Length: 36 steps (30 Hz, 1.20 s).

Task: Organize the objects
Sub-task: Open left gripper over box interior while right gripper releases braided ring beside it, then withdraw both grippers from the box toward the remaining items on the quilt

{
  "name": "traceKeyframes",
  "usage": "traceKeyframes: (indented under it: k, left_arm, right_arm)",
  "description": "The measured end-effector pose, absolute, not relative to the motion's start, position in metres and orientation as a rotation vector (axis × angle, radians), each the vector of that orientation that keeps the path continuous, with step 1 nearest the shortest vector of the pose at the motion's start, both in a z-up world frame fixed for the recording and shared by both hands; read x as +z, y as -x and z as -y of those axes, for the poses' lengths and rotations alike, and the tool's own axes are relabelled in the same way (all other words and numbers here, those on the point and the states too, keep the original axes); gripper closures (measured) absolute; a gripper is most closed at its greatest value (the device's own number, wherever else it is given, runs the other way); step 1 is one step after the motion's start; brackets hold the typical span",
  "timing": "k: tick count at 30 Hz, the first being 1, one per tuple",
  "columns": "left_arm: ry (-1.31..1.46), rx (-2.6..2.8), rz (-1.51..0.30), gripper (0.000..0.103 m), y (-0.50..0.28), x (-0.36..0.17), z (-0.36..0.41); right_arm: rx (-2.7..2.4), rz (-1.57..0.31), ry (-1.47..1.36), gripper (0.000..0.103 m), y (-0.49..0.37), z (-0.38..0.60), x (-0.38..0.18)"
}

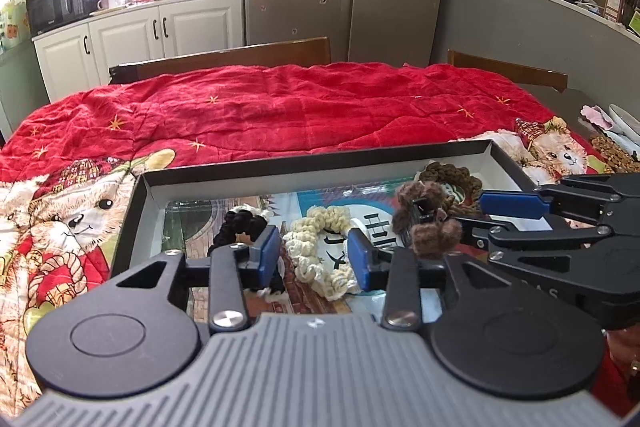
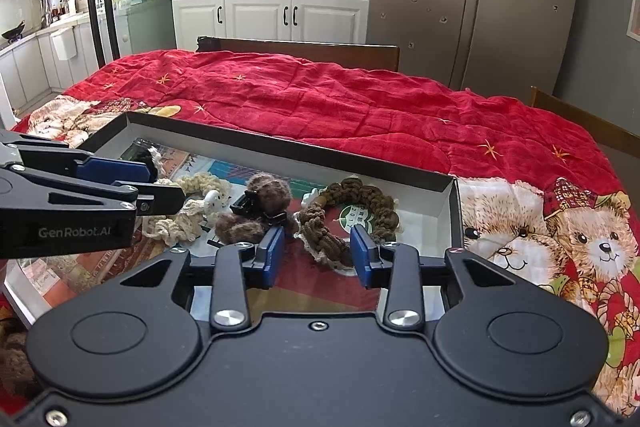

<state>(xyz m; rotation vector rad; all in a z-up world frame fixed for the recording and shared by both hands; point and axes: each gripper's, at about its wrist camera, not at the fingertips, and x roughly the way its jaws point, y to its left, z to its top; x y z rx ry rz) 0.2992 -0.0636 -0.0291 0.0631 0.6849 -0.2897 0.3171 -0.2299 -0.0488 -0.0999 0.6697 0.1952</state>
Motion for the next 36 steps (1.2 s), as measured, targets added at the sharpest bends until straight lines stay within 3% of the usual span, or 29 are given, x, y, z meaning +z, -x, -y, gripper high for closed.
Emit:
traceKeyframes:
  k: [36]
  left_arm:
    - [-0.095,-0.282,-0.596,0.037,-0.226,0.007,0.034]
  right_arm:
    - [0.212,-0.620,0.065,0.068,-0.243,0.237,-0.011]
